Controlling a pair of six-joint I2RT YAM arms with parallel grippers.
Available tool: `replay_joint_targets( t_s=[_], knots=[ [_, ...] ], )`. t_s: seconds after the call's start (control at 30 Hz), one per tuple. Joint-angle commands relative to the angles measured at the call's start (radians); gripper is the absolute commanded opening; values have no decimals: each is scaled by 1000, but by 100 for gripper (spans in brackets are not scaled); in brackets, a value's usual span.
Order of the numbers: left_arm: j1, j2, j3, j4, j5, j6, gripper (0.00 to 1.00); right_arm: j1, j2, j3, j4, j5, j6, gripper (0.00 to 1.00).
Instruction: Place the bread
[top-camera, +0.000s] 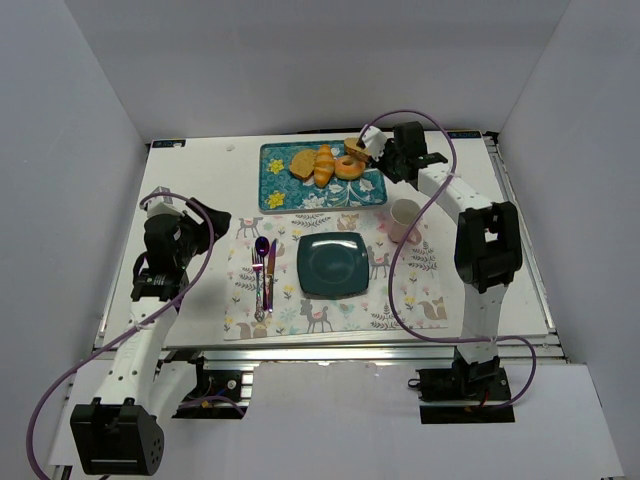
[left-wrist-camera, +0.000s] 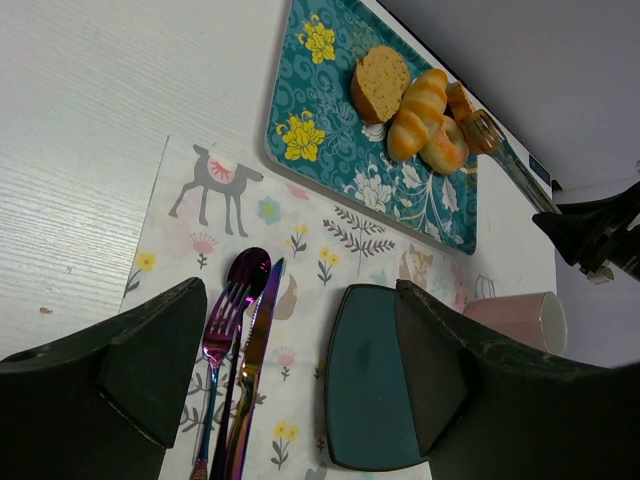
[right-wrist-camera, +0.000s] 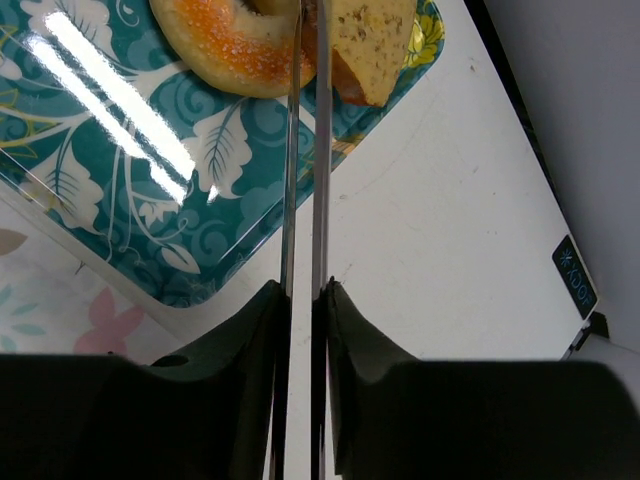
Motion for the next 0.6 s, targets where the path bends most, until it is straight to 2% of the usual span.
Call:
replay_joint_targets(
  t_s=[0.0,0.07,0.17,0.33,0.47,0.57],
  knots=[
    [-2,0,19,20,-7,7,85,3,-14,45,45,2,-2,25],
    [-2,0,19,25,-7,6,85,3,-31,30,54,-5,7,12],
    [-2,3,16,32,-4,3,85,1,-80,9,68,-12,25,0],
    [-2,8,18,45,-3,1,85,3,-241,-60,85,-83,71,0],
    [-2,11,19,49,0,6,85,3,-396,-177,56,-207,65,0],
    [-2,9,19,51,0,9,85,7,-573,-299,-10,-378,47,0]
  ],
)
